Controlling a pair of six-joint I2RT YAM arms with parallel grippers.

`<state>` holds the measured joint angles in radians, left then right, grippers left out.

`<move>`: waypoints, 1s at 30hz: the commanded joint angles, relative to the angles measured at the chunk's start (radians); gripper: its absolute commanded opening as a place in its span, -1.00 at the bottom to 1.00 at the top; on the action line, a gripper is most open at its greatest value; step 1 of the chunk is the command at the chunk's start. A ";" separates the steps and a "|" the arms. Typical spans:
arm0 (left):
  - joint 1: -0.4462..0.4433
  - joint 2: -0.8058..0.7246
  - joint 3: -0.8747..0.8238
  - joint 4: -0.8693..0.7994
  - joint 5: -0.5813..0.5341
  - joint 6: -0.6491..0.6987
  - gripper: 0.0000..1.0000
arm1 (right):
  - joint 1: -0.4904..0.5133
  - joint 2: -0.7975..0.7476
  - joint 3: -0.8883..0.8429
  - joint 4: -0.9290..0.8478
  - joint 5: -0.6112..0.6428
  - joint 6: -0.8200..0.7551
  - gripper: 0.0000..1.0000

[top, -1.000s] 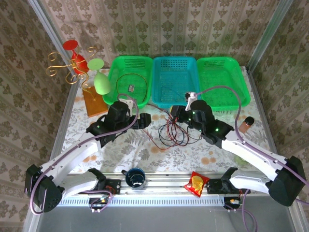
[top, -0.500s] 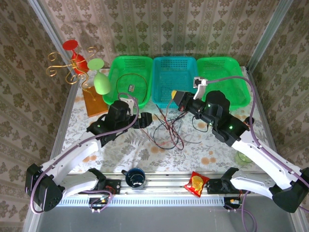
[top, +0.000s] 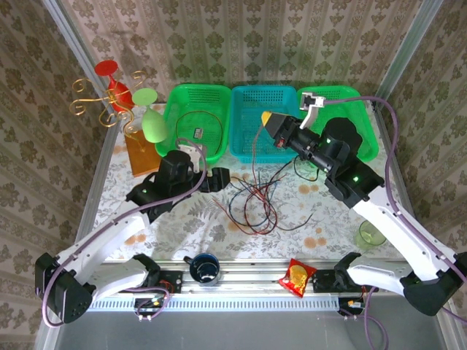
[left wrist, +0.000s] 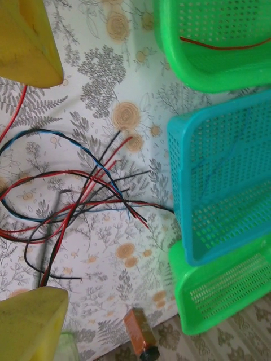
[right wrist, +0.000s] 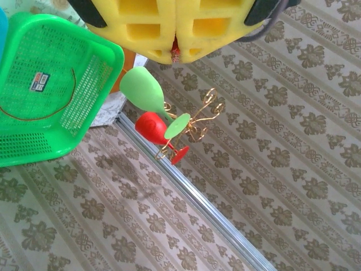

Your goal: Untangle the cables

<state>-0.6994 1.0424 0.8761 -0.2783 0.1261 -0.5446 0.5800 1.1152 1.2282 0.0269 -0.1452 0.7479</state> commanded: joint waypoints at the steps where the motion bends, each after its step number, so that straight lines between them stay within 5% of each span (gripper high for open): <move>1: -0.056 -0.032 0.024 0.056 -0.002 0.208 0.77 | -0.013 0.010 -0.006 0.036 -0.035 0.026 -1.00; 4: -0.135 -0.067 -0.031 0.119 -0.036 0.533 0.77 | -0.029 0.014 0.006 0.034 -0.054 0.034 -1.00; 8: -0.141 -0.076 -0.052 0.120 0.030 0.801 0.77 | -0.052 0.008 0.028 0.001 -0.074 0.030 -1.00; 16: -0.141 -0.006 -0.002 0.091 0.110 1.069 0.81 | -0.076 0.000 0.042 -0.026 -0.105 0.033 -1.00; 24: -0.140 0.079 0.074 0.067 0.160 1.109 0.74 | -0.087 0.005 0.058 -0.043 -0.128 0.034 -1.00; 30: -0.089 0.085 0.141 0.145 0.269 0.842 0.71 | -0.089 0.006 0.053 -0.051 -0.133 0.033 -1.00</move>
<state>-0.8215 1.1286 0.9581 -0.1860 0.3012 0.4503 0.4969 1.1316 1.2507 -0.0139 -0.2523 0.7666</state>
